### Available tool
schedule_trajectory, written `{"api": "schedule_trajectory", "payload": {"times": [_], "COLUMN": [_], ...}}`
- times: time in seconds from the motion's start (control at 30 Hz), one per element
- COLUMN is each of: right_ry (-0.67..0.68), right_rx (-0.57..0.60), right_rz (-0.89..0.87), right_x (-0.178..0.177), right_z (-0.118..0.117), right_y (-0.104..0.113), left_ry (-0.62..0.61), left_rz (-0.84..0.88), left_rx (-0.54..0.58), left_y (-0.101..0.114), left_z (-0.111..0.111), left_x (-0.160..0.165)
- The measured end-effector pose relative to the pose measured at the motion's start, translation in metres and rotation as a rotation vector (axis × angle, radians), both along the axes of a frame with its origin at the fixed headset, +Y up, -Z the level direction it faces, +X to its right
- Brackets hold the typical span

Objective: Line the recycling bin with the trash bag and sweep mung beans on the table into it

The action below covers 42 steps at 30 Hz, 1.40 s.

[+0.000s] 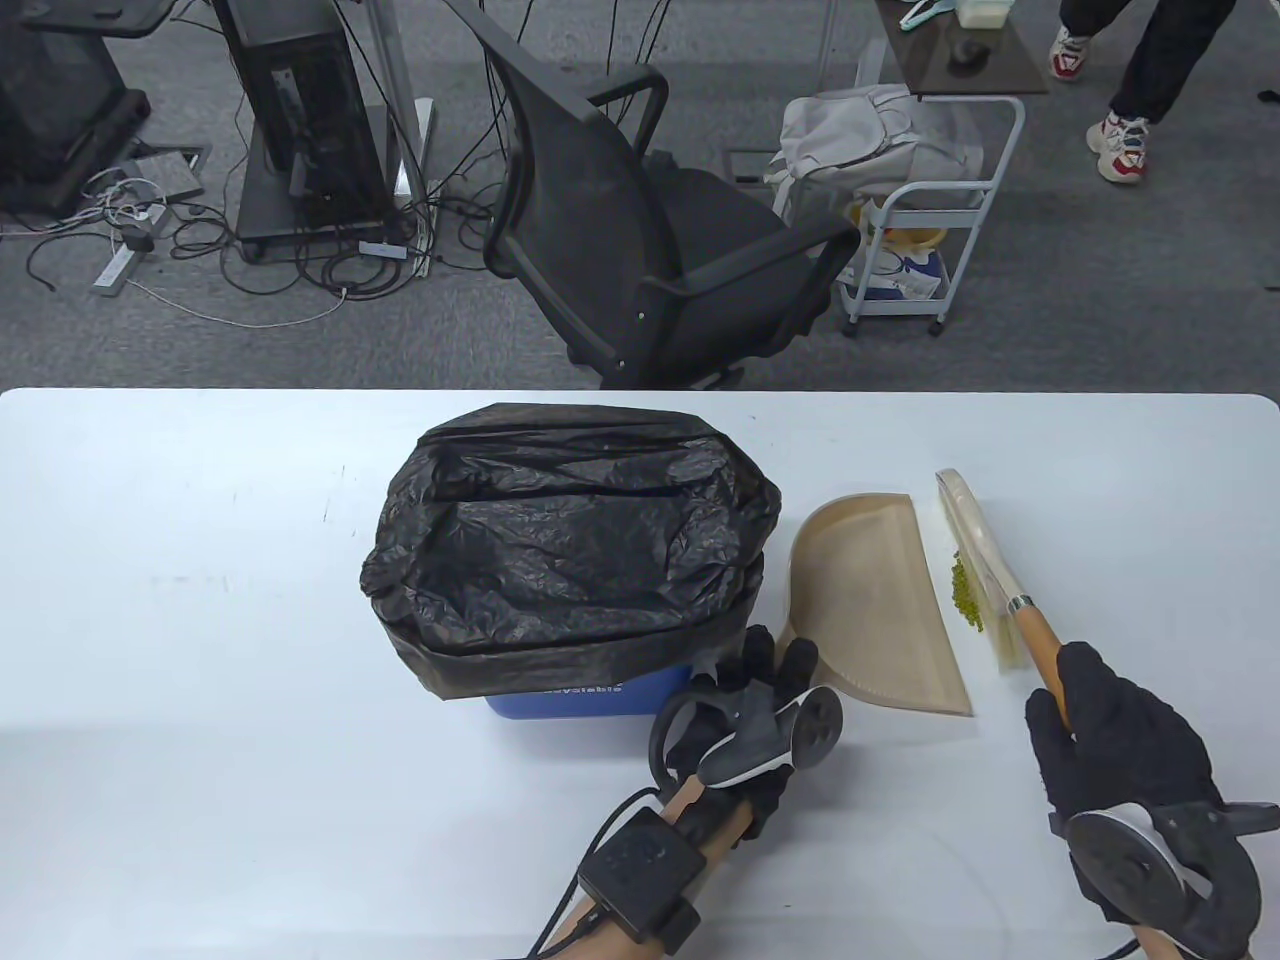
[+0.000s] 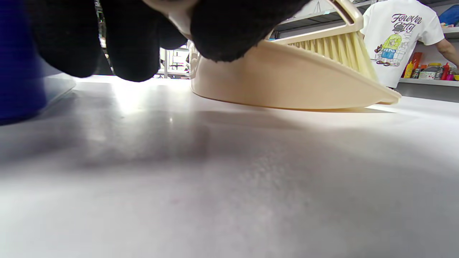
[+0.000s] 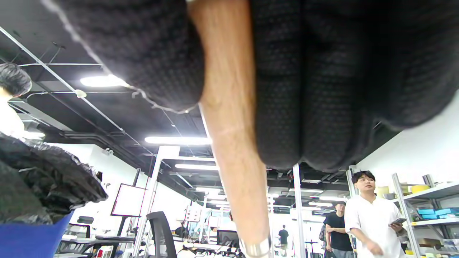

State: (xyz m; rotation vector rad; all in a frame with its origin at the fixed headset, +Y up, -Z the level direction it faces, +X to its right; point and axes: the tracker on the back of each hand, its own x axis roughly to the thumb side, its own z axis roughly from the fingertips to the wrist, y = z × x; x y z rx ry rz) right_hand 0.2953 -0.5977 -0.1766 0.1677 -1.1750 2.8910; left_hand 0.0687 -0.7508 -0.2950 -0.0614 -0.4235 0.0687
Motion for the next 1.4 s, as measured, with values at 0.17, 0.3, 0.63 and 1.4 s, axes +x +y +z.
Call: {"api": "schedule_trajectory", "payload": {"times": [0.17,0.3,0.63,1.4], "right_ry": [-0.032,-0.001,0.088,0.122], "right_rx": [-0.008,-0.032,-0.015,-0.039], "right_rz": [0.057,0.002,0.042,0.006], "right_x": [-0.001,-0.005,-0.02,-0.016], "right_z": [-0.005,-0.008,0.002,0.006], "right_y": [-0.005,-0.01,-0.002,0.004], "left_ry": [0.004,0.005,0.011,0.019], "left_rz": [-0.003,0.001,0.017,0.015], "left_rx": [-0.002,-0.007,-0.018,-0.023], "left_y": [0.0,0.0,0.0,0.001], "left_z": [0.0,-0.001,-0.003,-0.004], "left_x": [0.0,0.0,-0.001,-0.002]}}
